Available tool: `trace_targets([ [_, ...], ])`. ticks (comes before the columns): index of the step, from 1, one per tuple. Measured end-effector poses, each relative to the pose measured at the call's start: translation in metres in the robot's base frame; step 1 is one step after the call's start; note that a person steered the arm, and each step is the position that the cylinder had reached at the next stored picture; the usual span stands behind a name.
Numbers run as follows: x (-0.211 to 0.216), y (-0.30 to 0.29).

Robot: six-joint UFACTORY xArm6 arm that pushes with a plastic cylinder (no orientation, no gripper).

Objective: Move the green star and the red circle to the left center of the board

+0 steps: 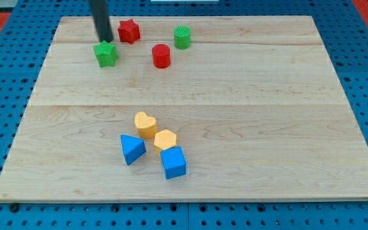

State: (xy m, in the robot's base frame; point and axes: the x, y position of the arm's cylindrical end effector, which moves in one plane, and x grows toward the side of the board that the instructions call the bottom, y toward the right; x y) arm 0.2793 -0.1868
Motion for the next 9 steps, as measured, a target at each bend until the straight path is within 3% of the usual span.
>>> trace_targets([
  [1, 0.058, -0.017],
  [2, 0.029, -0.017],
  [3, 0.004, 0.019],
  [5, 0.071, 0.039],
  [6, 0.072, 0.068],
  [7, 0.105, 0.105],
  [8, 0.113, 0.038],
  [9, 0.094, -0.018],
])
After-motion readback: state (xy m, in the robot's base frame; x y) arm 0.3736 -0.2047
